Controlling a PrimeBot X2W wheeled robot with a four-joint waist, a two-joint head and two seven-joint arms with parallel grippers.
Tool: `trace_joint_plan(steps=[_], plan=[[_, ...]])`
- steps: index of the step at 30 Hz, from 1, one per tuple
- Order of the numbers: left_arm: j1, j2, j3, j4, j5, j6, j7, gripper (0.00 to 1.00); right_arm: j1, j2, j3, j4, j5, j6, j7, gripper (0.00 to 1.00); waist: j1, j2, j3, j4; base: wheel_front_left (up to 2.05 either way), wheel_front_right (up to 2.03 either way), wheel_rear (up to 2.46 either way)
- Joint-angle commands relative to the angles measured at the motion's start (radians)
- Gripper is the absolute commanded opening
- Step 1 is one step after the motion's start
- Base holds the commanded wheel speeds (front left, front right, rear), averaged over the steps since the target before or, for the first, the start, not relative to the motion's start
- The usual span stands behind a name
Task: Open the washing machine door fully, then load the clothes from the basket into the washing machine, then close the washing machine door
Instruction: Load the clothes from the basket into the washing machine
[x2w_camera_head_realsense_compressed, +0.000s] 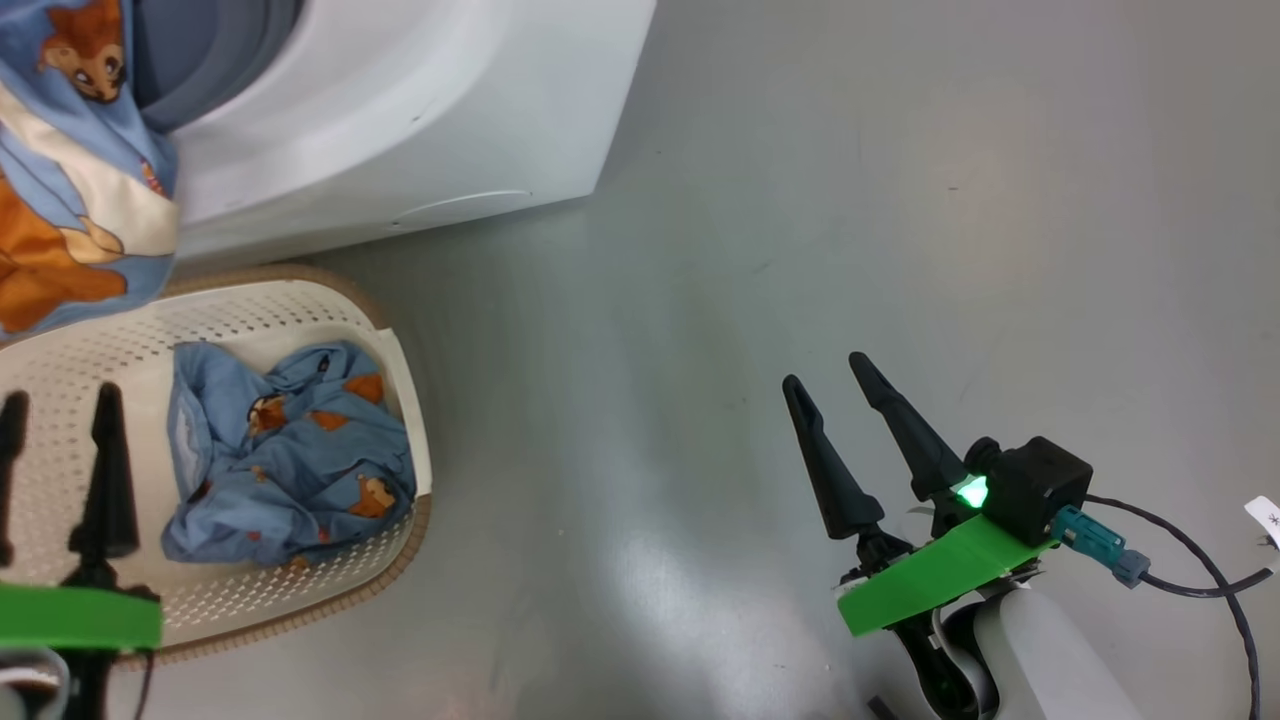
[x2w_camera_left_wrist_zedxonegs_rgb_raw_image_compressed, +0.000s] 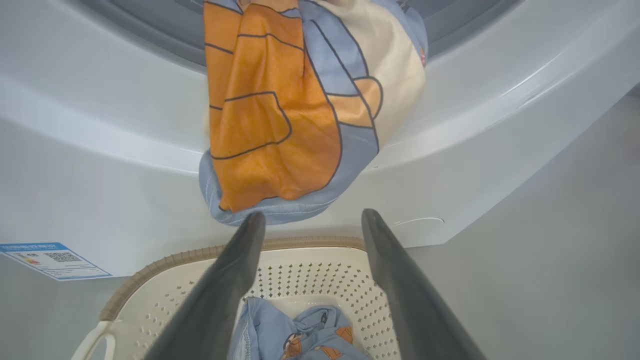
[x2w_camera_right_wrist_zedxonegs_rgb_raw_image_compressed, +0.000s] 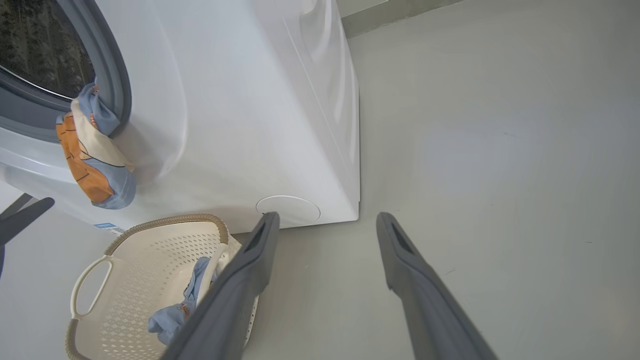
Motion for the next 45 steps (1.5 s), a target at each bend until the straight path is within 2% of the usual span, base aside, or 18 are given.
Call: trace_joint_plan(steps=[1,11,19,27,33,35,36,37,38,45], plan=[[-0.019,0.048,0.025,-0.005,-0.009,-0.002,-0.005,1.0,0.006,0.005,0.027,-0.022,0.015,0.002,-0.012,1.0,-0.0001,0.0,0.002,-0.006,0.0,0.0,0.0],[-0.173,0.111,-0.039,0.093,-0.036,-0.002,-0.005,1.0,0.005,0.005,0.031,-0.029,0.018,0.002,-0.012,1.0,-0.0001,0.0,0.008,-0.014,0.0,0.0,0.0],[-0.293,0.141,-0.117,0.241,-0.082,-0.002,-0.005,1.0,0.006,0.005,0.035,-0.035,0.03,0.002,-0.012,1.0,-0.0001,0.0,0.023,-0.028,0.0,0.0,0.0],[-0.406,0.175,-0.123,0.363,-0.122,-0.002,-0.005,1.0,0.006,0.005,0.047,-0.037,0.054,0.002,-0.012,1.0,-0.0001,0.0,0.036,-0.063,0.0,0.0,0.0],[-0.455,0.179,-0.118,0.407,-0.151,-0.002,-0.005,1.0,0.014,0.005,0.045,-0.04,0.062,0.002,-0.012,1.0,-0.0001,0.0,0.043,-0.073,0.0,0.0,0.0],[-0.464,0.181,-0.12,0.405,-0.151,-0.002,-0.005,0.42,0.015,0.005,0.045,-0.042,0.065,0.002,-0.012,1.0,-0.0001,0.0,0.045,-0.073,0.0,0.0,0.0],[-0.464,0.181,-0.12,0.405,-0.151,-0.002,-0.005,0.42,0.015,0.005,0.045,-0.042,0.065,0.002,-0.012,1.0,-0.0001,0.0,0.045,-0.073,0.0,0.0,0.0],[-0.466,0.182,-0.118,0.399,-0.15,-0.002,-0.005,0.15,0.015,0.005,0.045,-0.042,0.066,0.002,-0.012,1.0,-0.0001,0.0,0.046,-0.073,0.0,0.0,0.0],[-0.466,0.182,-0.116,0.391,-0.149,-0.002,-0.005,0.0,0.014,0.005,0.045,-0.041,0.067,0.002,-0.012,1.0,-0.0001,0.0,0.045,-0.072,0.0,0.0,0.0],[-0.395,0.177,-0.11,0.3,-0.16,-0.002,-0.005,0.0,0.011,0.005,0.05,-0.025,0.074,0.002,-0.012,1.0,-0.0001,0.0,0.017,-0.065,0.0,0.0,0.0]])
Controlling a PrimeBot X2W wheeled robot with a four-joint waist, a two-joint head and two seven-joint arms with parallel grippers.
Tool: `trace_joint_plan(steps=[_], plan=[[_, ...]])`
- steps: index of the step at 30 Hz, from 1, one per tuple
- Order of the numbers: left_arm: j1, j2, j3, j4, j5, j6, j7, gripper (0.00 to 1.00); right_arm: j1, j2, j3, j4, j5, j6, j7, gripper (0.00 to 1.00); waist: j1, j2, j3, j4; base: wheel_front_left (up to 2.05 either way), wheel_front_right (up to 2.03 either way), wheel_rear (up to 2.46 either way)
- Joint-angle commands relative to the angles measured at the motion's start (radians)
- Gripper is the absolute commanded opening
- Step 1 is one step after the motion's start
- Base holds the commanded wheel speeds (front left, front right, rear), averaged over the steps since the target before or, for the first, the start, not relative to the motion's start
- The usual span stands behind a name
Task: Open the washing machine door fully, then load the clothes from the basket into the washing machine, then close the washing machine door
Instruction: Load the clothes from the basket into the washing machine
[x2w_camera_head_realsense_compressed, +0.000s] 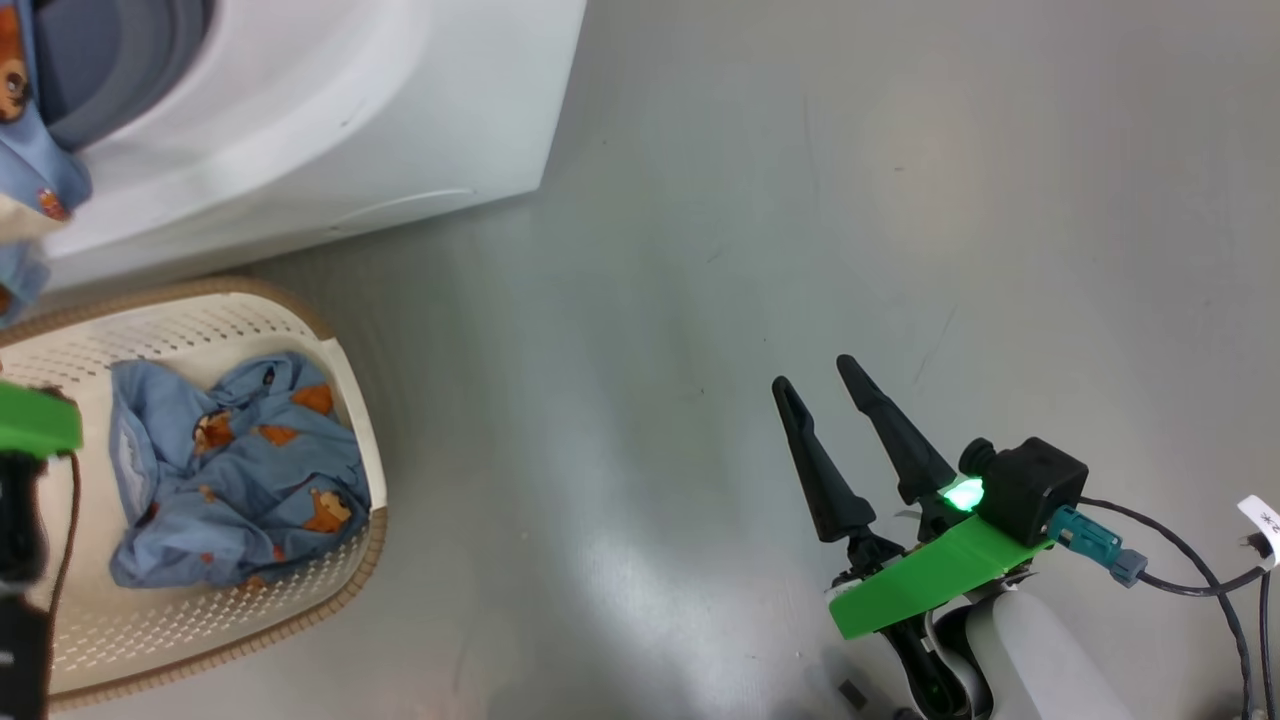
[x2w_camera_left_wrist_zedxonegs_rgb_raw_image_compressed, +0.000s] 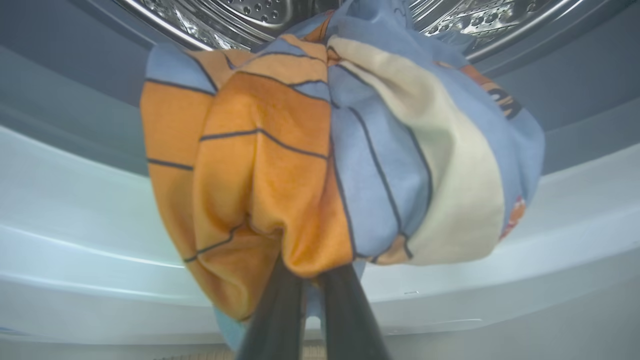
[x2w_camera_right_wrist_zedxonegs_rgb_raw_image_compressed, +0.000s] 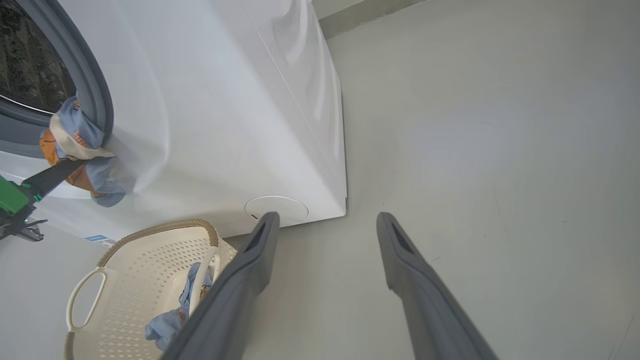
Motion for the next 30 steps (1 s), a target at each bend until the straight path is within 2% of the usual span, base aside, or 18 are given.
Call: trace_joint_plan(steps=[1,7,14,20,30], plan=[[0.035,0.049,0.038,-0.047,0.012,-0.002,-0.009,0.0,0.013,0.005,0.025,-0.014,0.015,0.002,-0.012,1.0,0.0,0.0,-0.015,0.002,0.0,0.0,0.0],[0.136,0.031,0.04,-0.201,0.045,-0.002,-0.009,0.0,0.025,0.005,0.016,-0.001,0.013,0.002,-0.012,1.0,0.0,0.0,-0.054,0.017,0.0,0.0,0.0],[0.133,0.053,0.04,-0.291,0.074,-0.002,-0.009,0.0,0.028,0.005,0.03,0.009,0.02,0.002,-0.012,1.0,0.0,0.0,-0.076,0.01,0.0,0.0,0.0],[0.036,0.132,-0.011,-0.279,0.071,-0.002,-0.008,0.0,0.038,0.005,0.038,0.008,0.03,0.002,-0.012,1.0,0.0,0.0,-0.077,-0.009,0.0,0.0,0.0],[-0.225,0.239,-0.129,-0.18,0.072,-0.002,0.068,0.0,0.04,0.005,0.04,-0.004,0.041,0.002,-0.012,1.0,0.0,0.0,-0.027,-0.043,0.0,0.0,0.0]])
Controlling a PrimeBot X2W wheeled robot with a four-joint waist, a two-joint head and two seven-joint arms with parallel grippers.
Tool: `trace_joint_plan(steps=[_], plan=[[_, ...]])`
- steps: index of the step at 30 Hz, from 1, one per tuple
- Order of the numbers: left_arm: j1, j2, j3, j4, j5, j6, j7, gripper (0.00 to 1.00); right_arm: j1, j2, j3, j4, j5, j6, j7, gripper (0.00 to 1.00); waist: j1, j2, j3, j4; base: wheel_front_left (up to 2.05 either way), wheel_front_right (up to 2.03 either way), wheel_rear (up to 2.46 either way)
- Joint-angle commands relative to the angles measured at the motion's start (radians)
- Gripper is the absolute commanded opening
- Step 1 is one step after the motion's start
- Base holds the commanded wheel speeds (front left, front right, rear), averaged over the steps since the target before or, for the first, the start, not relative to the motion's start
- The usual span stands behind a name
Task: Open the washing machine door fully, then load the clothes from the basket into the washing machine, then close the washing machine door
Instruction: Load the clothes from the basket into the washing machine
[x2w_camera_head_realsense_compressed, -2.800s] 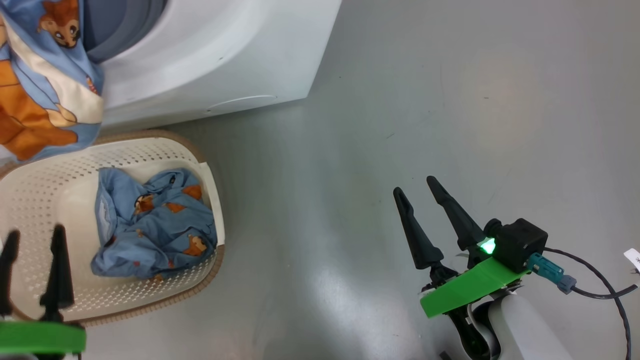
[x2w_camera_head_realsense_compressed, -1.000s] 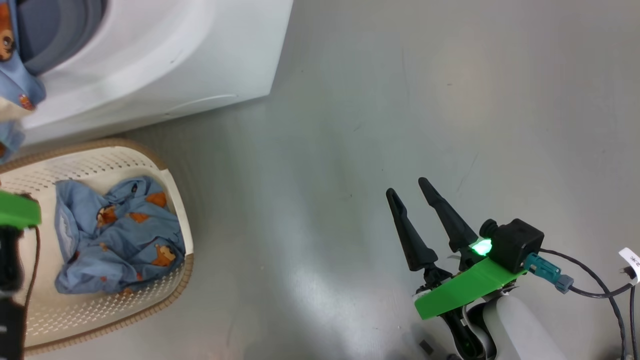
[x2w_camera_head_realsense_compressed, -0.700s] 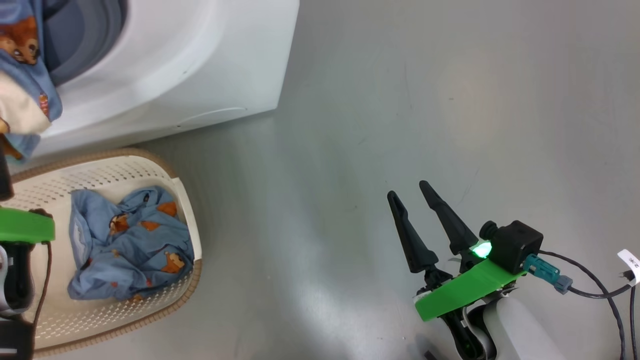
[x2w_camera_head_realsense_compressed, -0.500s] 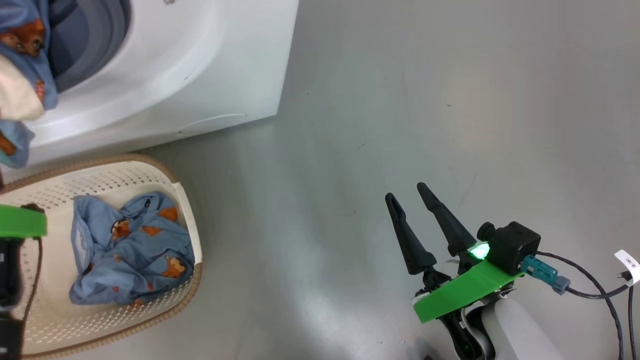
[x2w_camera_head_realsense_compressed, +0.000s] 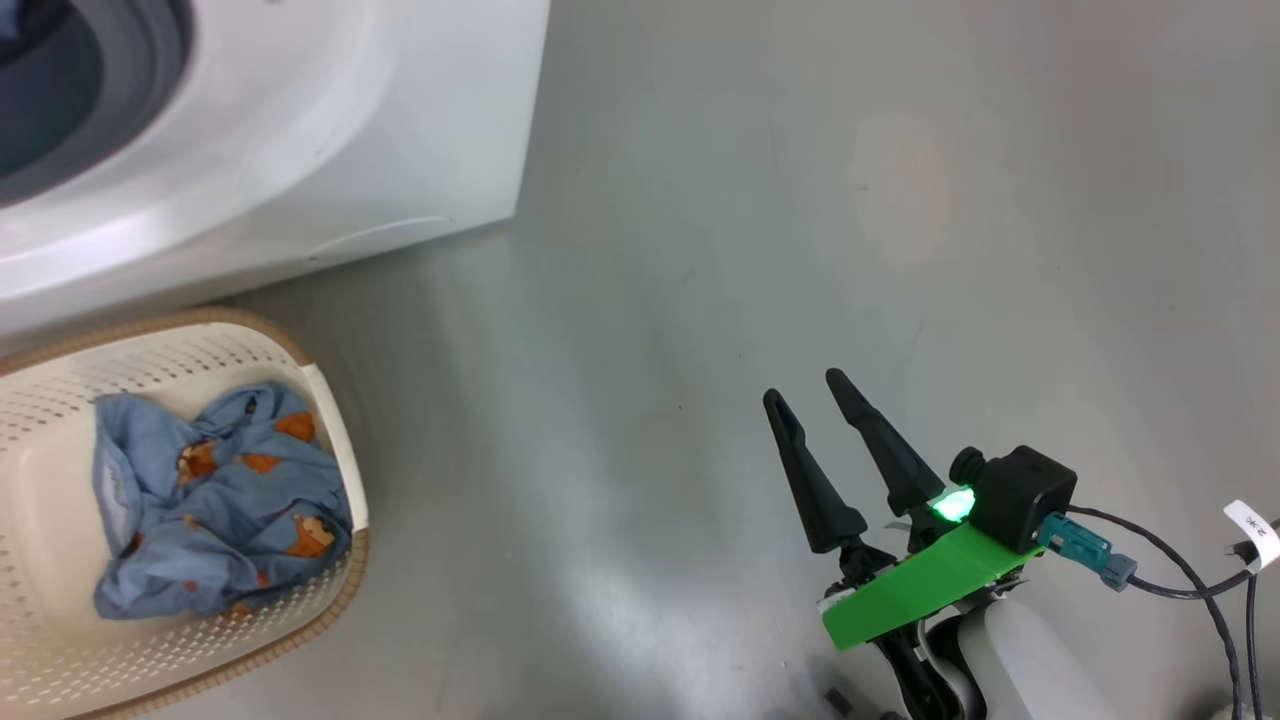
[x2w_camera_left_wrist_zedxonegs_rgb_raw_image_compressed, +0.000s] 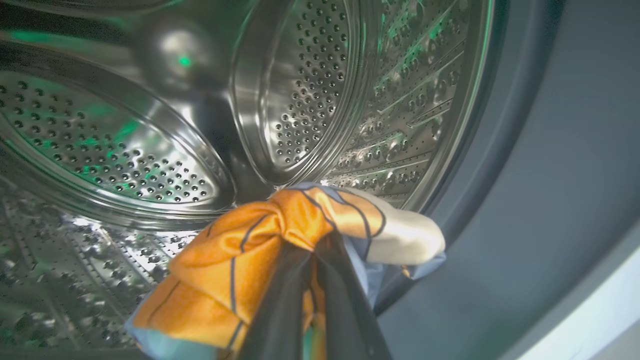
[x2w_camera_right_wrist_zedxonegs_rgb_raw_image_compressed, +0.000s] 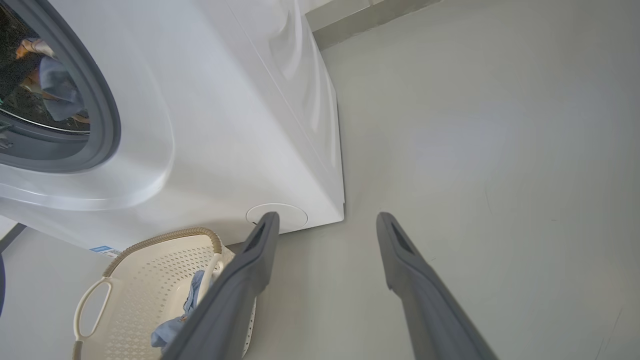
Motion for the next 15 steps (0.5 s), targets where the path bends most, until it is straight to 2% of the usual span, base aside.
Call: trace_joint_plan(steps=[1,12,15], plan=[[-0.049,0.06,0.018,-0.004,-0.002,-0.002,0.011,0.0,0.034,0.005,0.02,-0.025,0.008,0.002,-0.012,1.0,0.0,0.0,0.02,-0.011,0.0,0.0,0.0],[-0.285,0.097,-0.039,0.135,-0.059,-0.002,0.068,0.0,0.026,0.005,0.044,-0.048,0.029,0.002,-0.012,1.0,0.0,0.0,0.104,-0.046,0.0,0.0,0.0],[-0.346,0.125,-0.07,0.164,-0.059,-0.002,0.071,0.0,0.023,0.005,0.055,-0.055,0.039,0.002,-0.012,1.0,0.0,0.0,0.136,-0.057,0.0,0.0,0.0]])
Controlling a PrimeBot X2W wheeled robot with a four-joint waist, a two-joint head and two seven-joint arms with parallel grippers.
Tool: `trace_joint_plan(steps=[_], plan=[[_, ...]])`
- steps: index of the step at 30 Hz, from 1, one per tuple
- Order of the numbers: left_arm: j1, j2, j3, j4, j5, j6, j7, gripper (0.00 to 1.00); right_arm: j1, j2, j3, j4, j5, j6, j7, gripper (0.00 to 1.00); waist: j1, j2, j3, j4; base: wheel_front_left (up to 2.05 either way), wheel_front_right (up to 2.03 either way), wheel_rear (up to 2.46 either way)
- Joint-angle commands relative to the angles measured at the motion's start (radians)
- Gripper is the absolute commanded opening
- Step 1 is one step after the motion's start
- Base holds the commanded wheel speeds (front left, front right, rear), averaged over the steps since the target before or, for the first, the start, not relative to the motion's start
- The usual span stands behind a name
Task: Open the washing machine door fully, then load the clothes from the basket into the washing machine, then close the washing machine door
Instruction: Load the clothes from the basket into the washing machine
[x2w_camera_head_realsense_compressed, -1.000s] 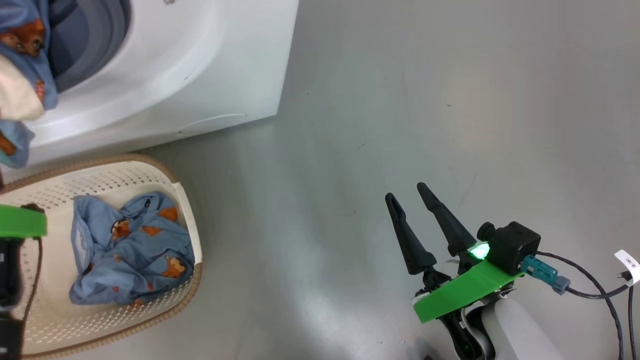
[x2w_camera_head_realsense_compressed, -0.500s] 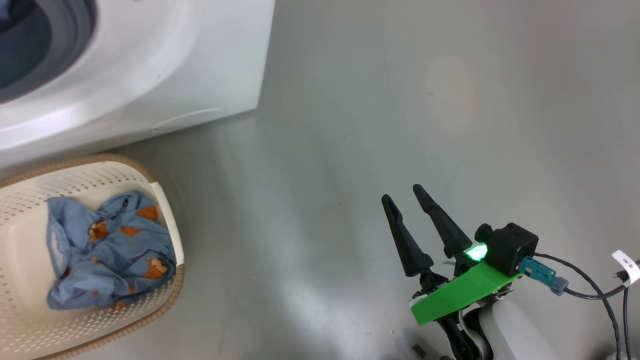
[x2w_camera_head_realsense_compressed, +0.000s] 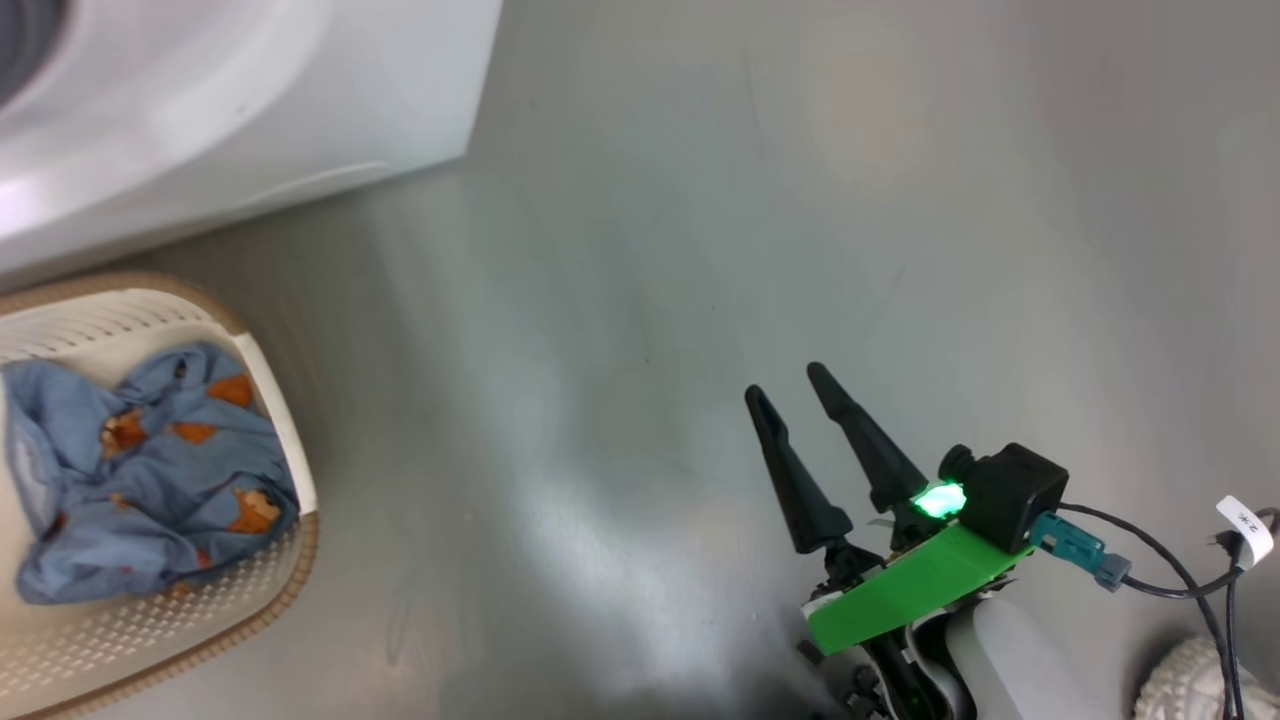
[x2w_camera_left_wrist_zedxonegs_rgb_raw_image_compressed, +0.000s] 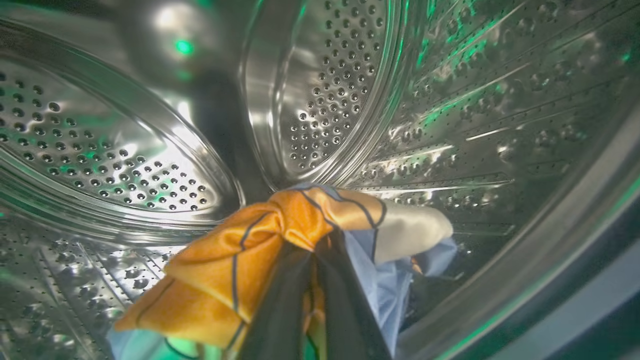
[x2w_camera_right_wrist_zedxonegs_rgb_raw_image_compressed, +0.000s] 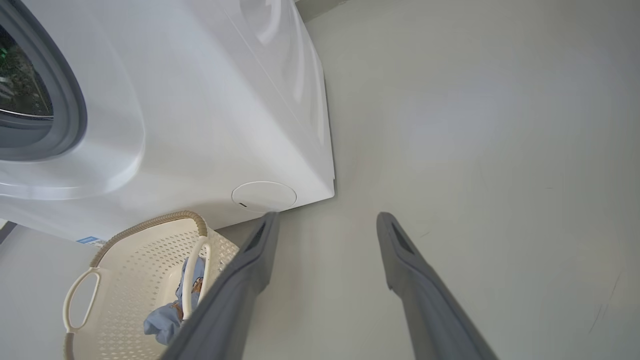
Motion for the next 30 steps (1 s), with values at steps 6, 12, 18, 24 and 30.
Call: trace_joint_plan(steps=[6,12,18,24,30], plan=[[-0.1,0.081,-0.023,0.024,-0.019,-0.003,-0.036,0.0,0.027,0.004,0.051,-0.028,0.014,0.002,-0.012,1.0,-0.0001,0.0,0.076,-0.03,0.0,0.0,0.0],[-0.221,0.092,-0.05,0.062,-0.031,-0.003,-0.085,0.0,0.019,0.004,0.077,-0.043,0.012,0.002,-0.012,1.0,-0.0001,0.0,0.115,-0.041,0.0,0.0,0.0],[-0.313,0.116,-0.093,0.113,-0.047,-0.003,-0.097,0.0,0.024,0.004,0.09,-0.044,0.012,0.002,-0.012,1.0,-0.0001,0.0,0.125,-0.047,0.0,0.0,0.0],[-0.341,0.137,-0.165,0.185,-0.098,-0.003,-0.009,0.0,0.02,0.004,0.103,-0.035,0.019,0.002,-0.012,1.0,-0.0001,0.0,0.125,-0.048,0.0,0.0,0.0],[-0.338,0.14,-0.203,0.228,-0.108,-0.002,-0.023,0.82,0.008,0.004,0.098,-0.025,0.023,0.002,-0.012,1.0,-0.0001,0.0,0.114,-0.036,0.0,0.0,0.0]])
